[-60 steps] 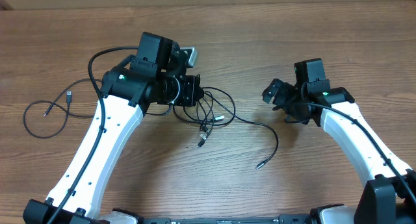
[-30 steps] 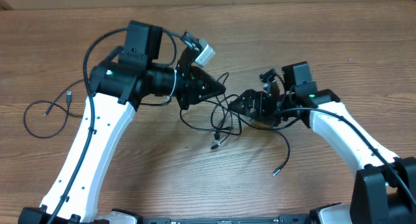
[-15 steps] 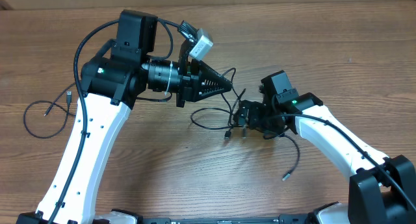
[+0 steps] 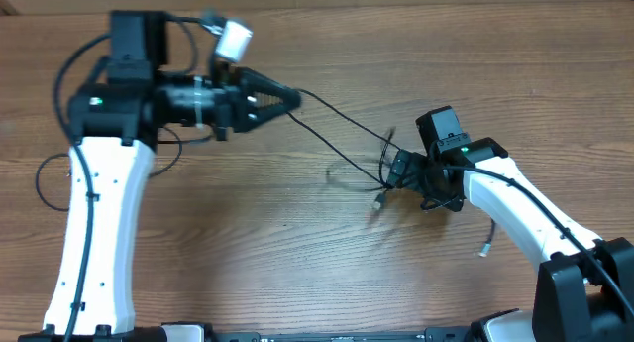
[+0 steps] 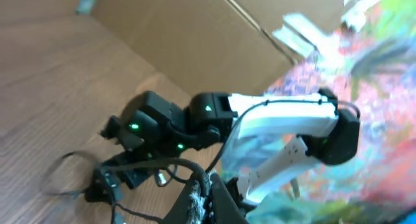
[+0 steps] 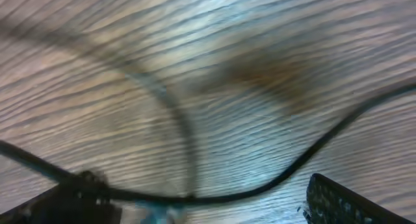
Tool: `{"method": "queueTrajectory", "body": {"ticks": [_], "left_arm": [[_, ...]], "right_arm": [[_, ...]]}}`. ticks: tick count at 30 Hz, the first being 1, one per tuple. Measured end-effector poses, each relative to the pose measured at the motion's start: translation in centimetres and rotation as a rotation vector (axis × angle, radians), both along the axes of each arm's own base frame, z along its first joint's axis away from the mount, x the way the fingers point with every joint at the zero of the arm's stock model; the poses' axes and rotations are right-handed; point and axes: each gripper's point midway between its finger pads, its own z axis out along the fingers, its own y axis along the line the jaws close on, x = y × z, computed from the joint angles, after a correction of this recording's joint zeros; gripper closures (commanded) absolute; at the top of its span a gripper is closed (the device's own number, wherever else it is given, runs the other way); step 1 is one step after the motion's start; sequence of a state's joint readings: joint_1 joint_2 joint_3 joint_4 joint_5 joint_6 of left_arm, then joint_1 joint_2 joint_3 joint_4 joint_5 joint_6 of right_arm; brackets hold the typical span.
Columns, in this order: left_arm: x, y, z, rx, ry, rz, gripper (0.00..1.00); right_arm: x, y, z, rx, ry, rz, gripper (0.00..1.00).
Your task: Untangle cables
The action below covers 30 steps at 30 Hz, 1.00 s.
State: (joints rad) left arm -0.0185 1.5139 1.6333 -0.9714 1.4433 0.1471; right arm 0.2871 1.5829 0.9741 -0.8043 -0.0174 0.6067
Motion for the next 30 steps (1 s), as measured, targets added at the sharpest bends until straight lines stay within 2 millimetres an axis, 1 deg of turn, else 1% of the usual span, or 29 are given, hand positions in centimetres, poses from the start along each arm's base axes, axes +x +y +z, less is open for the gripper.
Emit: {"method": "queueTrajectory", "body": {"ticks": [4, 7, 9, 12, 14, 16, 19, 22, 25, 27, 30], "left_arm": [[0.9, 2.9, 0.6, -0.046, 0.035, 0.064, 0.96], [1.3, 4.7, 0.7, -0.066, 0.067, 0.109, 0.96], [1.4, 5.3, 0.8, -0.074, 0.080, 0.125, 0.96], [1.4, 5.5, 0.7, -0.075, 0.092, 0.133, 0.96], [1.5, 5.5, 0.5, -0.066, 0.101, 0.140, 0.96], [1.6, 5.6, 0.1, -0.048, 0.116, 0.157, 0.96], [1.9, 5.7, -0.9, -0.002, 0.155, 0.197, 0.96], [2.2, 6.0, -2.4, 0.063, 0.211, 0.247, 0.96], [2.4, 6.4, -3.8, 0.127, 0.257, 0.290, 0.96], [2.5, 6.6, -4.3, 0.156, 0.259, 0.307, 0.96], [2.7, 6.8, -4.8, 0.182, 0.257, 0.323, 0.96]], "right_arm": [[-0.2, -1.8, -0.2, -0.054, 0.013, -0.042, 0.00], [-0.2, -3.2, -0.2, -0.086, 0.023, -0.078, 0.00], [-0.2, -4.1, -0.2, -0.099, 0.028, -0.103, 0.00], [-0.1, -5.6, -0.2, -0.110, 0.030, -0.149, 0.00], [-0.1, -6.2, -0.2, -0.108, 0.034, -0.169, 0.00], [-0.1, -6.3, -0.3, -0.102, 0.036, -0.177, 0.00], [-0.1, -6.0, -0.3, -0.084, 0.039, -0.174, 0.00], [0.1, -5.0, -0.2, -0.029, 0.037, -0.162, 0.00], [0.6, -2.9, 0.1, 0.087, 0.026, -0.105, 0.00], [0.7, -0.8, 0.6, 0.194, 0.021, -0.038, 0.00], [0.4, 1.3, 1.2, 0.304, 0.029, 0.027, 0.00]]}}
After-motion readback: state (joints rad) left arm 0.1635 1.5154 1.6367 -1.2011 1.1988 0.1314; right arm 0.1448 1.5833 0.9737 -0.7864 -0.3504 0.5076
